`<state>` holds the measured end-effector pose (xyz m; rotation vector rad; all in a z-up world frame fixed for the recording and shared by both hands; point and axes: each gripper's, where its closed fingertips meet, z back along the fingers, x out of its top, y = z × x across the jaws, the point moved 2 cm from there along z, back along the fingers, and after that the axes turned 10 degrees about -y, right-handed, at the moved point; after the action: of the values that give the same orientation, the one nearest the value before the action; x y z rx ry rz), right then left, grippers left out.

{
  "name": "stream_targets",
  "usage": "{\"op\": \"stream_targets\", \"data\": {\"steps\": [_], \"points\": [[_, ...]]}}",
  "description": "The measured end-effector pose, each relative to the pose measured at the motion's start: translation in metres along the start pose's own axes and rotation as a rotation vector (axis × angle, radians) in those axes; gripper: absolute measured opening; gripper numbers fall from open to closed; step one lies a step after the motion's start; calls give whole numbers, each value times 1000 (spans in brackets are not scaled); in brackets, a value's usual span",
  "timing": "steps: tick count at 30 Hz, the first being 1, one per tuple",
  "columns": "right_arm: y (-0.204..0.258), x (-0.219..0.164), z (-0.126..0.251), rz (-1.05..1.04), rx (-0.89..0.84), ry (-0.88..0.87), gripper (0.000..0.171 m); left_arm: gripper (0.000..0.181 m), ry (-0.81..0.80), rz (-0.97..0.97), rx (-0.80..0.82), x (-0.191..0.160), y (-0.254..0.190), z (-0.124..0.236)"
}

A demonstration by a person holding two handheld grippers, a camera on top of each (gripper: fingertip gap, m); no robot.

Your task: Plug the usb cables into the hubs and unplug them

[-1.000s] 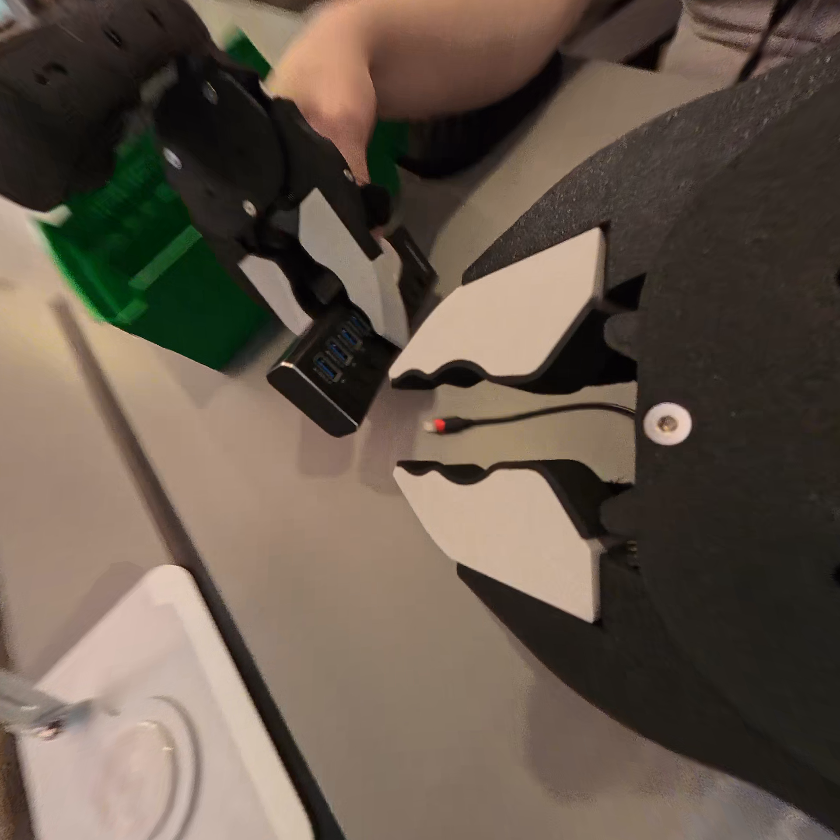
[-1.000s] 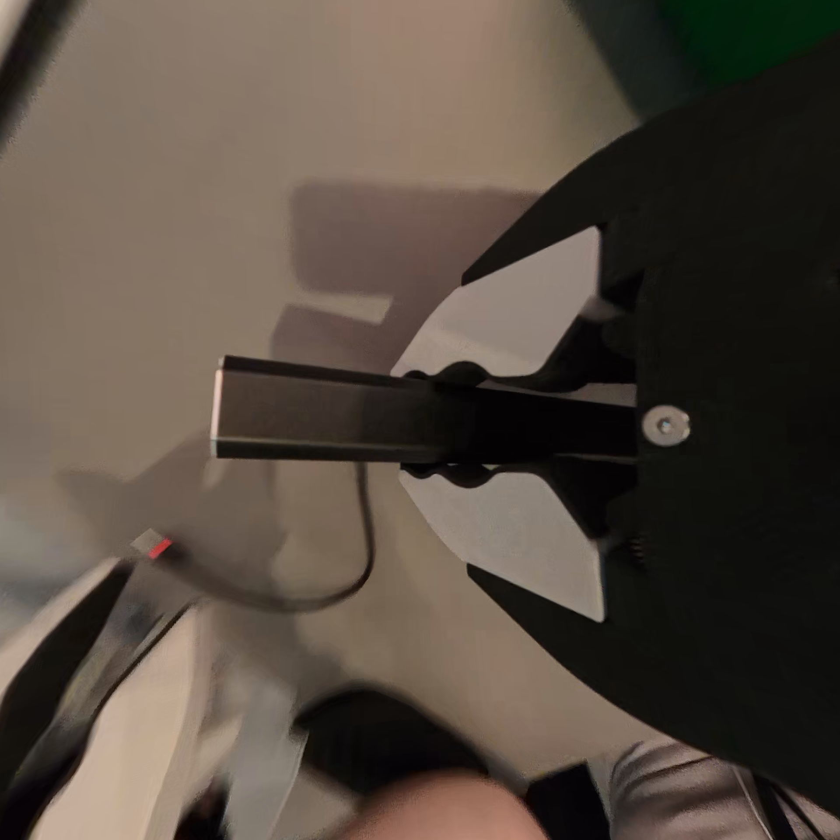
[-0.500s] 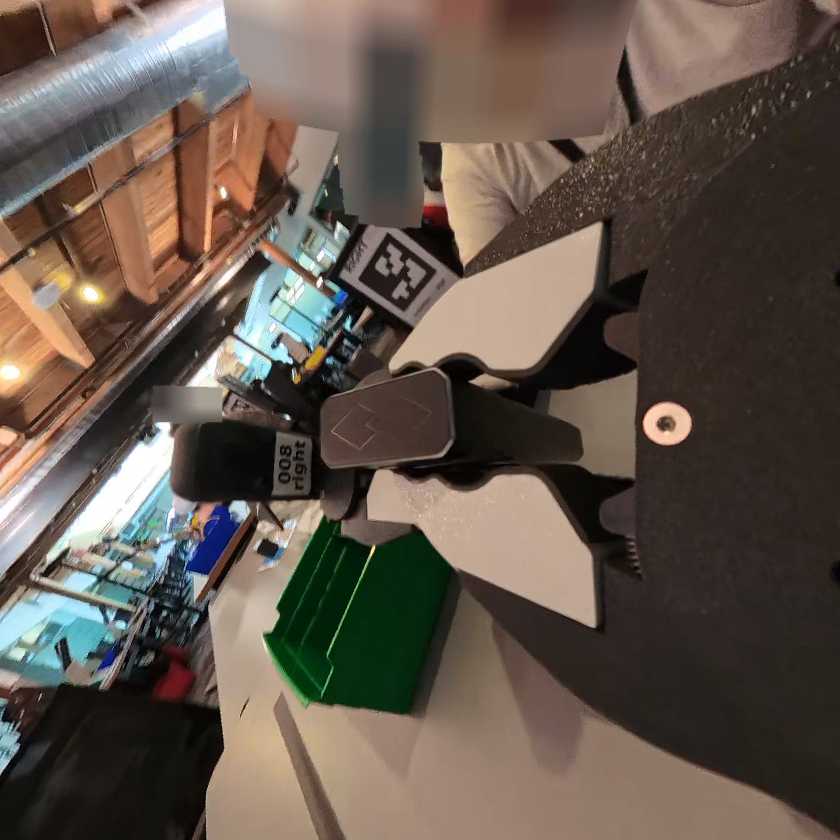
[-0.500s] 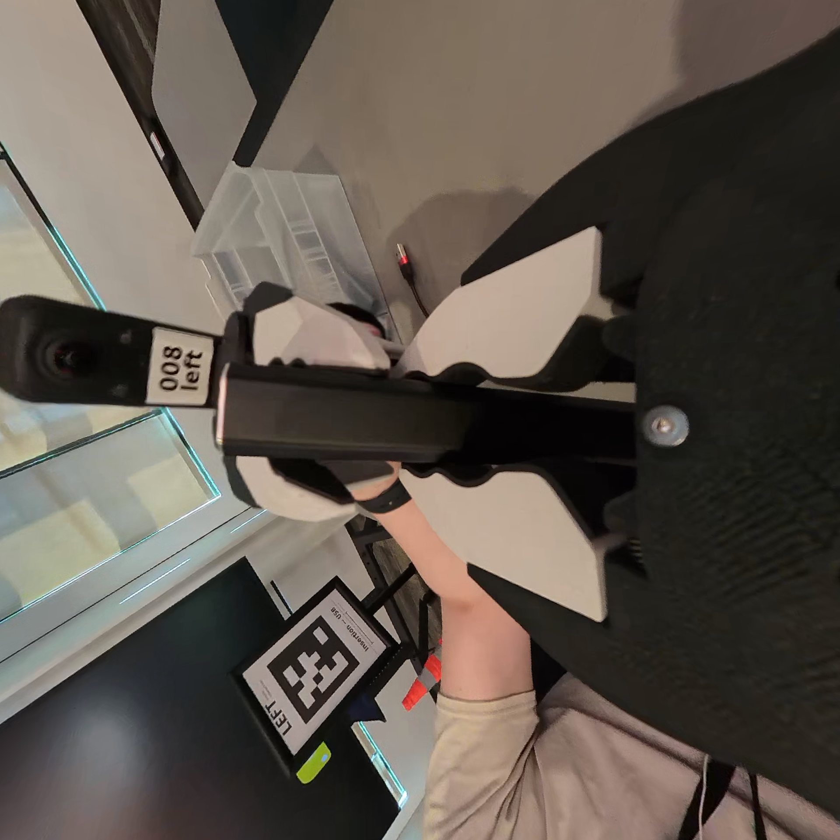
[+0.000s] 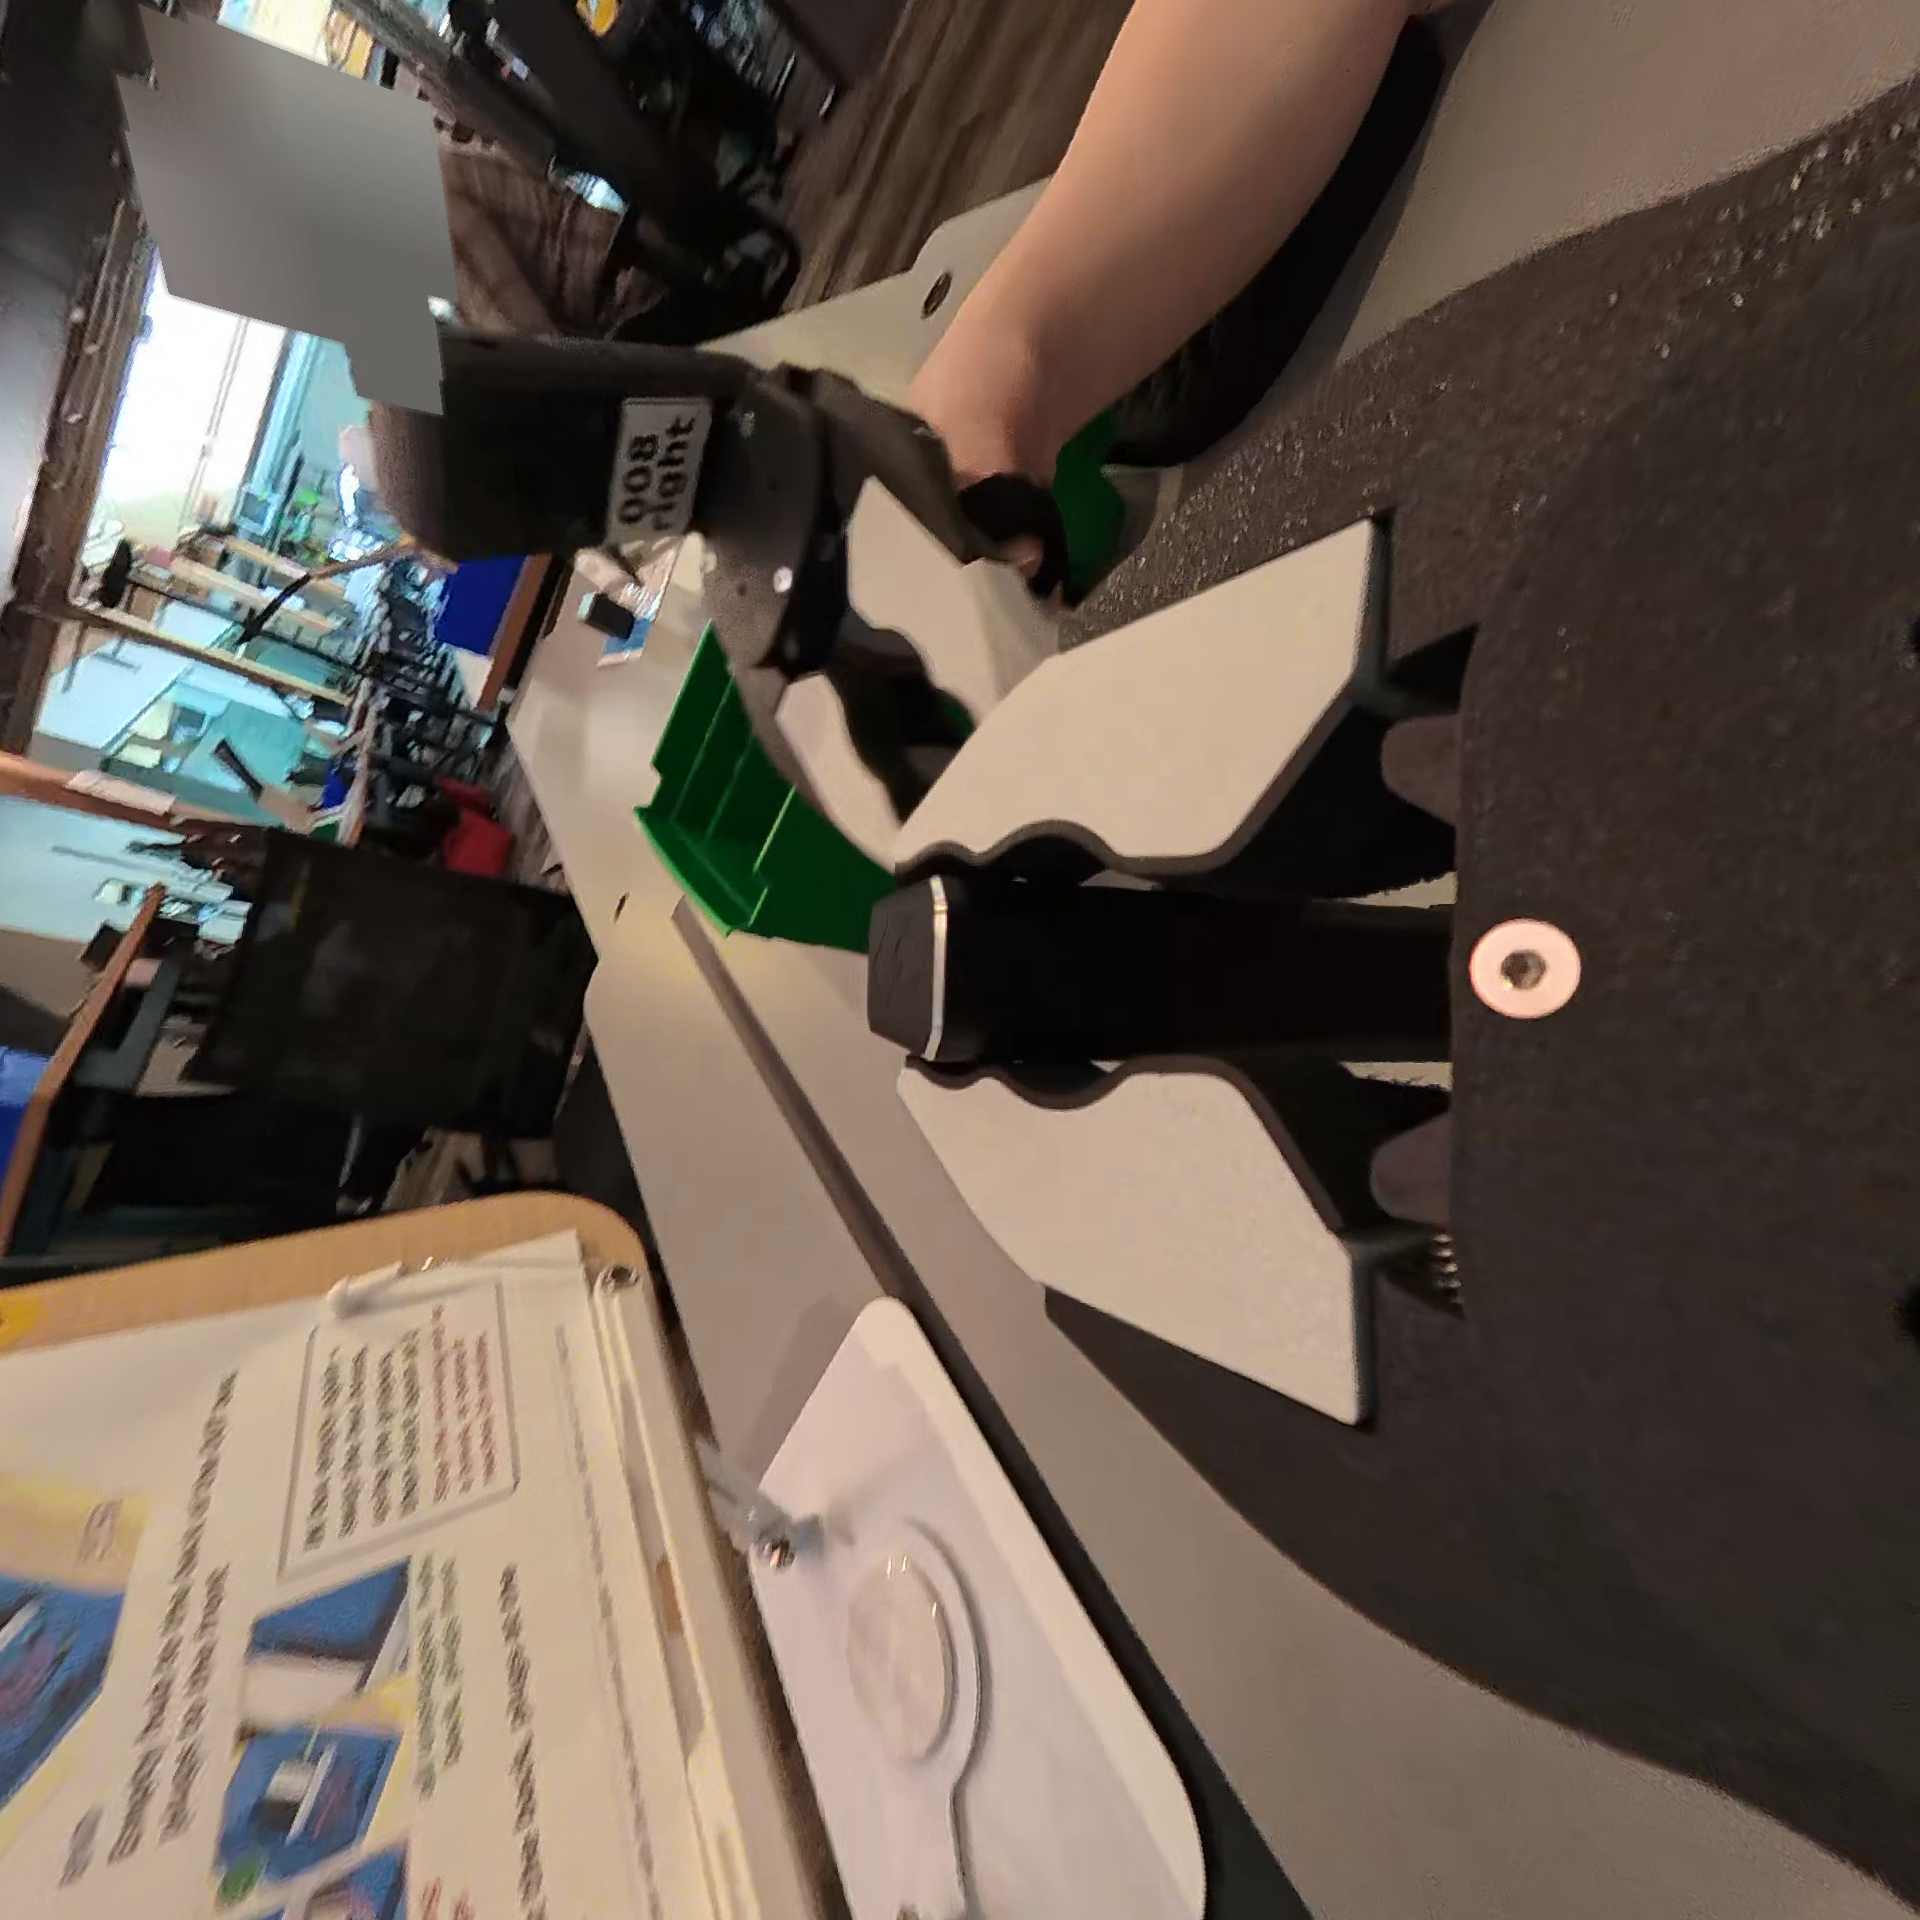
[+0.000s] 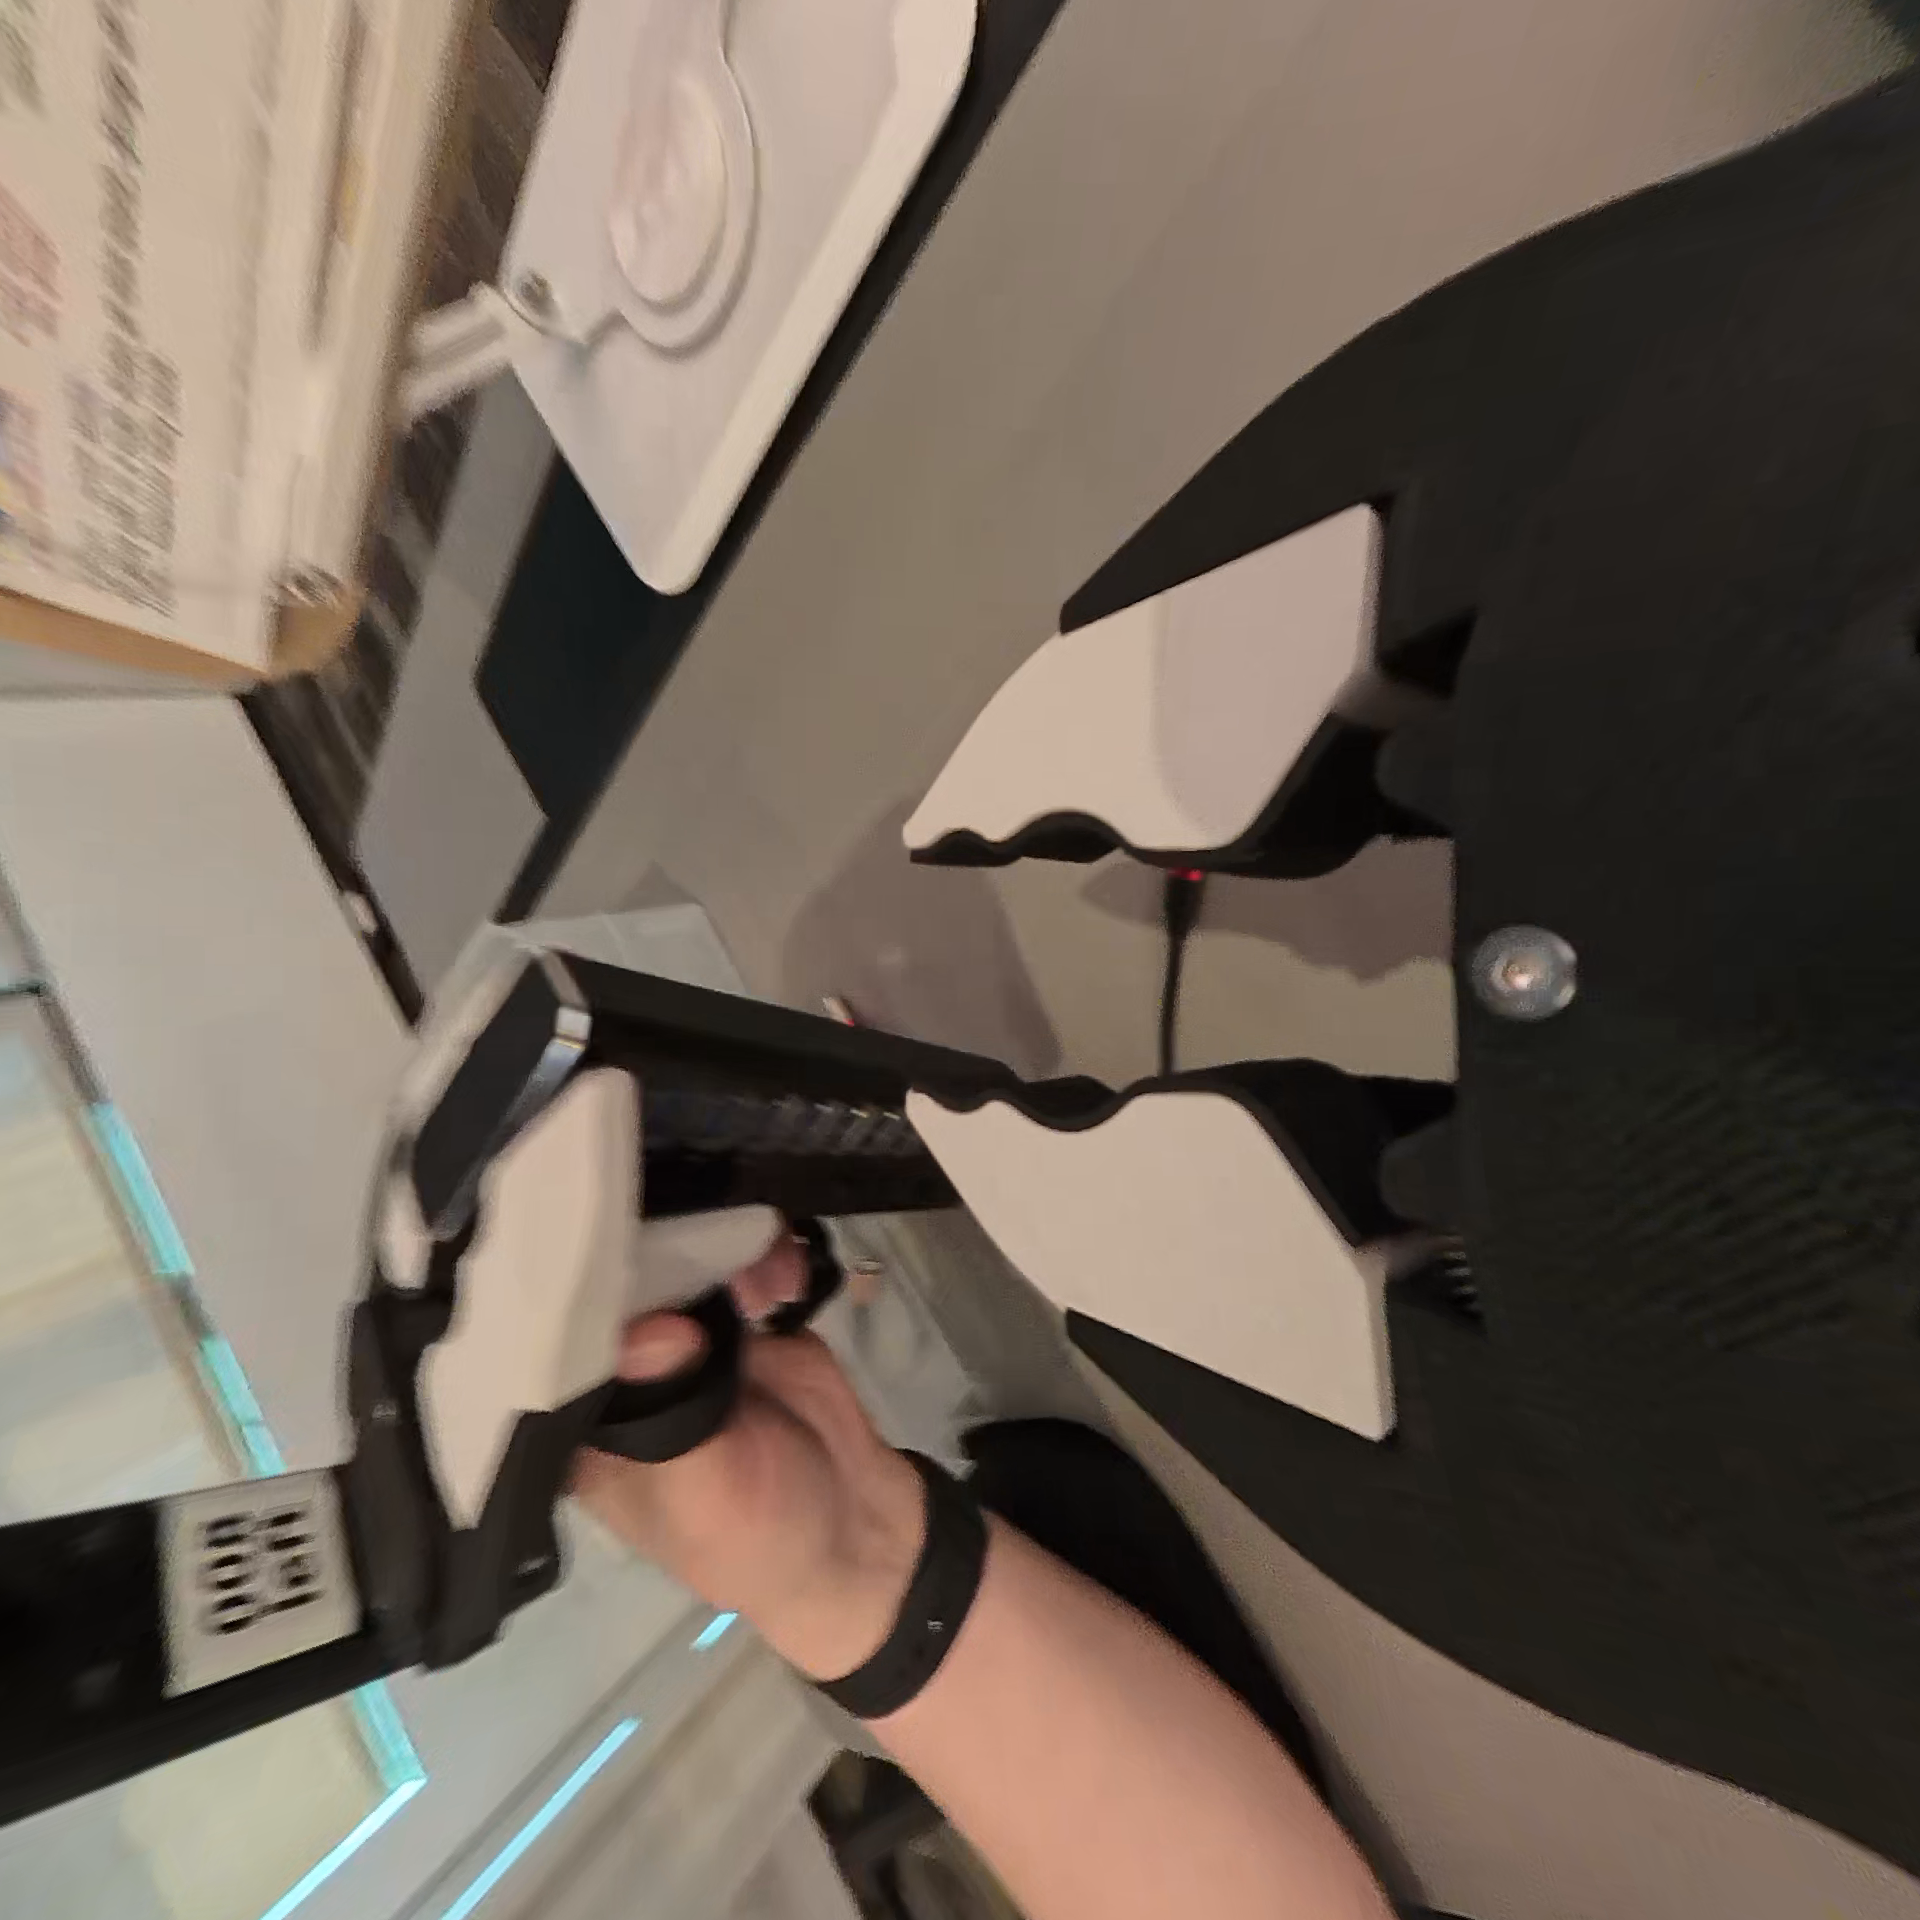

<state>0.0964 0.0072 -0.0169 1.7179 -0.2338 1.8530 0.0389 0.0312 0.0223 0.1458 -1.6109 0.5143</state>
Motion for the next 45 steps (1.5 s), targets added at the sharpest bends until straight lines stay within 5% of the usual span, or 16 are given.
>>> {"op": "stream_targets", "data": {"steps": [1,5,13,20,27,38,45], "points": [[0,-10,-3,12,0,60,39,30,-19,-12,26,1,5,2],[4,-49,-17,119,7,246,34,30,-15,-25,107,-5,20,4],[9,-65,-42,65,13,162,43,30,26,-48,138,-20,26,-4],[17,-68,-62,-52,-66,48,74,30,53,-51,129,-27,16,-18],[-11,-70,-70,90,-310,51,59,30,104,-141,142,-31,11,-22],[-15,-74,-80,244,-331,55,59,33,207,-53,113,-34,19,1],[-15,-75,-82,205,-310,61,58,41,121,27,110,-6,14,14]]}}
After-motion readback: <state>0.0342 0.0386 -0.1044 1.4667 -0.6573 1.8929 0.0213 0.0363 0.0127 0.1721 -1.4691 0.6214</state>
